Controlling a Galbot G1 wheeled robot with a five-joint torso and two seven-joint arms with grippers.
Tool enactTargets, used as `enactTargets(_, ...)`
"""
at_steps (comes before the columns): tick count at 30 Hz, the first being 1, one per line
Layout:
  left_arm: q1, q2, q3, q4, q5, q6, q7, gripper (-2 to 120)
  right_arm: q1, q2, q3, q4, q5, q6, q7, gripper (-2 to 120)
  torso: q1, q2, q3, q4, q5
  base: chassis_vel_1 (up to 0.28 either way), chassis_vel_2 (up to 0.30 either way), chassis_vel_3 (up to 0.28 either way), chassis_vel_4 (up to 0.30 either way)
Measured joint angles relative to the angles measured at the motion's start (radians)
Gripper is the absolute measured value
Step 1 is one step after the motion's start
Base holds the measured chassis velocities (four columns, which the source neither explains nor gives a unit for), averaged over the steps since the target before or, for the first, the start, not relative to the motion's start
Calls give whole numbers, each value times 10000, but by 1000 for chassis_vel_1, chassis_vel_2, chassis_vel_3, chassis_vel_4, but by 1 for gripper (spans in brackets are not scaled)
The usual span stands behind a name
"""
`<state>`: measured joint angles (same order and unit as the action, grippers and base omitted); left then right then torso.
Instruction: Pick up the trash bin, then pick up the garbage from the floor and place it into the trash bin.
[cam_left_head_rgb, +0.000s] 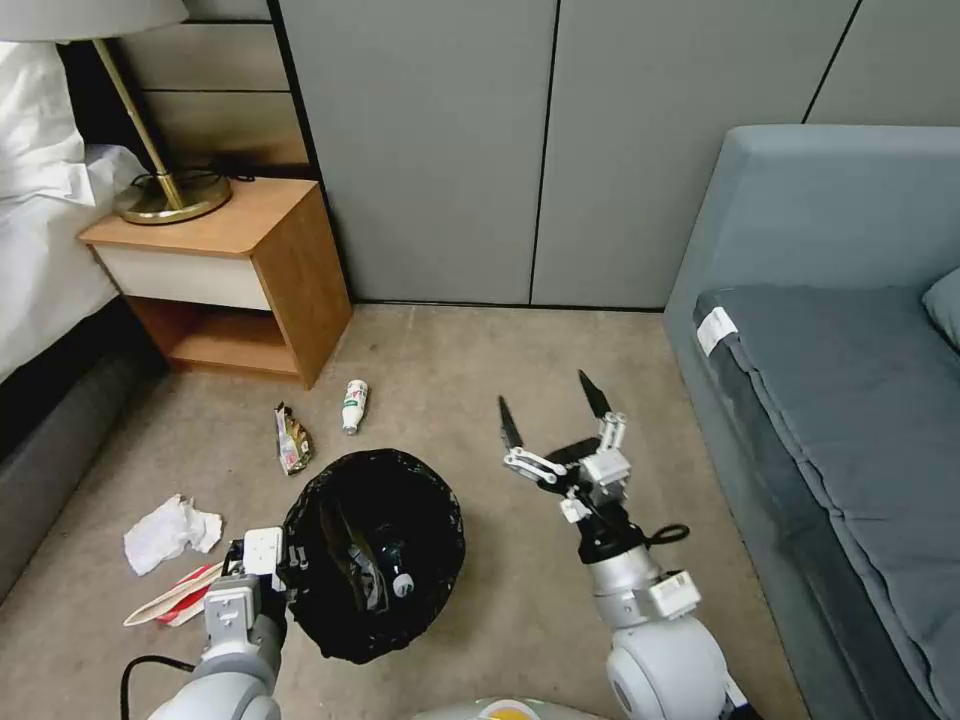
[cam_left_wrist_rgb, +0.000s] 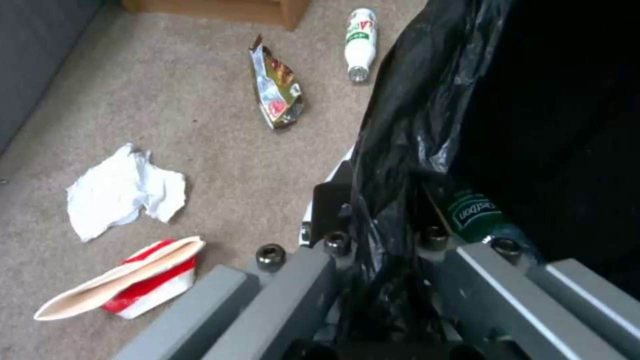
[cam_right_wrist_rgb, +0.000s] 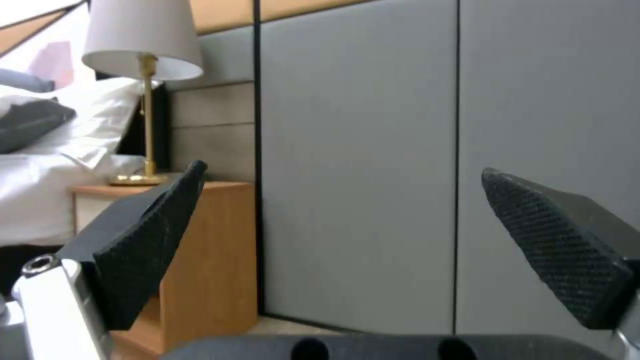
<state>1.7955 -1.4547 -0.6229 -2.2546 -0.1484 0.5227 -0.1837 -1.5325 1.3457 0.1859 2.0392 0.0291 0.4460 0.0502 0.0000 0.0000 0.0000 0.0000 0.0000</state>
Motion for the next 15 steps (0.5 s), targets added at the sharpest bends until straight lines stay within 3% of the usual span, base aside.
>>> enactTargets(15, -38, -27, -34, -104, -62, 37, 0, 1, 184, -20, 28, -491, 15, 185, -179, 100, 0, 0, 0, 0, 0, 6, 4, 6, 7)
